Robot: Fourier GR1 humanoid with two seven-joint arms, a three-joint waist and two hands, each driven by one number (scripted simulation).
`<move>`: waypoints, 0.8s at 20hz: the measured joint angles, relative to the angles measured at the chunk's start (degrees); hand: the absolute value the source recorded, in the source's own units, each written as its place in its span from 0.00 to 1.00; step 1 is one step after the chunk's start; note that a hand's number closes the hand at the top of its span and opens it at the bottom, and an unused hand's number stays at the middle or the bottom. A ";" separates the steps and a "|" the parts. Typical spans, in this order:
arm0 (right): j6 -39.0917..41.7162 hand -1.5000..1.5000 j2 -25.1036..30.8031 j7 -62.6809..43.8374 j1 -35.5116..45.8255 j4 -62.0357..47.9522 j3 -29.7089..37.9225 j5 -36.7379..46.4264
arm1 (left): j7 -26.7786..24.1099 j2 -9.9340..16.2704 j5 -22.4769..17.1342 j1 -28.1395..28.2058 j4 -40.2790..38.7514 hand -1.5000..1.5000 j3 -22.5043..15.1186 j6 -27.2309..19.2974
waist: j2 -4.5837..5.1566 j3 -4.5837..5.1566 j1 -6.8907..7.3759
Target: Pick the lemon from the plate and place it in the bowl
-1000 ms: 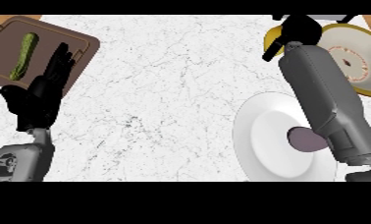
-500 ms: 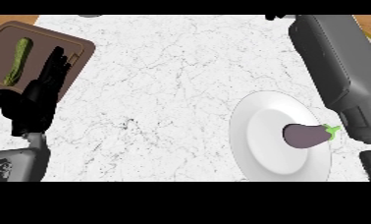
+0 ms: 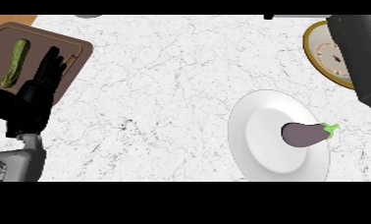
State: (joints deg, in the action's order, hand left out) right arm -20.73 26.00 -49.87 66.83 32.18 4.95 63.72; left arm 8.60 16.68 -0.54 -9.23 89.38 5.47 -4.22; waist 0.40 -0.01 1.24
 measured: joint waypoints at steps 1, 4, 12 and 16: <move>-1.00 1.00 0.97 1.95 -0.99 -0.31 1.04 -1.02 | -0.15 -0.02 -0.07 -0.22 -0.32 0.50 0.24 0.00 | 0.01 -0.01 -0.12; -4.13 1.00 3.19 6.62 -2.06 -3.22 3.77 -3.03 | 0.27 -0.40 -0.05 -0.10 0.27 0.50 0.28 -0.08 | 0.12 -0.04 0.12; -10.49 1.00 8.22 19.47 -5.25 -11.49 9.92 -7.95 | -1.76 -0.65 -0.04 -0.94 -1.82 0.50 0.79 0.93 | 0.52 -0.09 0.76; -12.22 1.00 10.89 25.25 -6.69 -15.07 12.39 -9.84 | -2.56 -0.64 0.38 -1.59 -2.90 0.50 0.95 1.03 | 0.75 -0.14 1.16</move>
State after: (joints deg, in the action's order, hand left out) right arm -32.95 36.89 -24.62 60.14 17.12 17.34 53.88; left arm 6.04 16.04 -0.15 -10.82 86.48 6.41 -3.19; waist 1.15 -0.15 2.40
